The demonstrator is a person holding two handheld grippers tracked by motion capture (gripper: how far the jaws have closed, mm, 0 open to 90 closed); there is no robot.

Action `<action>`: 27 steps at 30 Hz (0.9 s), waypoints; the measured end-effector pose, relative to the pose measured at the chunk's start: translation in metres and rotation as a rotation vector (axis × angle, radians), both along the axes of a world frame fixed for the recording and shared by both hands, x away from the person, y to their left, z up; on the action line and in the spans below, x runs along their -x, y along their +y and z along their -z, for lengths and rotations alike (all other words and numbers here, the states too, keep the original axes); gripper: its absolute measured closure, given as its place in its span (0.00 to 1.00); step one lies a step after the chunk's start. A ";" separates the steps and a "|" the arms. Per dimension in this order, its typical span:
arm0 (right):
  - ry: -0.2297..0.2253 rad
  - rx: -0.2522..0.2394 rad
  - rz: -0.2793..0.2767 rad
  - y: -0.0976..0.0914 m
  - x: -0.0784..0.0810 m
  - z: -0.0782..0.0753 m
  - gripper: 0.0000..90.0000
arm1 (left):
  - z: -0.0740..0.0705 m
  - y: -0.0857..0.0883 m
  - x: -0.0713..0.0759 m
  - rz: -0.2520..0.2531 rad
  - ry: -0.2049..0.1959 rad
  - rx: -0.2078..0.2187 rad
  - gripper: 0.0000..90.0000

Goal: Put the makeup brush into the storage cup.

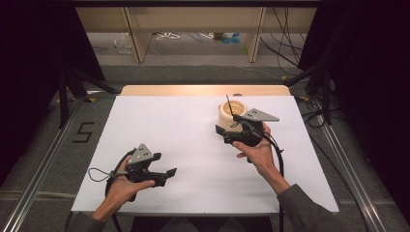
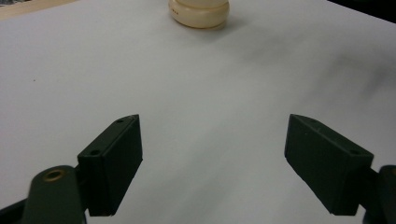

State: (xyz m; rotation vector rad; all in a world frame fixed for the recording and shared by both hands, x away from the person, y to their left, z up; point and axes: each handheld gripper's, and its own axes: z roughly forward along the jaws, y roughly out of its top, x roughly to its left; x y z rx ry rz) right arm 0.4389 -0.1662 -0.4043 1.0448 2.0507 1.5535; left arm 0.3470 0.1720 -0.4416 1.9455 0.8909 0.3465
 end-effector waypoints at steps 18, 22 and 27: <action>0.009 0.009 -0.022 0.001 0.020 0.007 0.18 | 0.000 0.000 0.000 -0.001 -0.003 0.010 0.21; 0.009 0.005 -0.028 -0.001 0.023 0.009 0.18 | 0.000 0.000 0.000 -0.004 -0.002 0.005 0.21; 0.016 0.005 -0.026 -0.004 0.028 0.012 0.18 | 0.000 0.000 0.000 -0.003 -0.005 0.010 0.21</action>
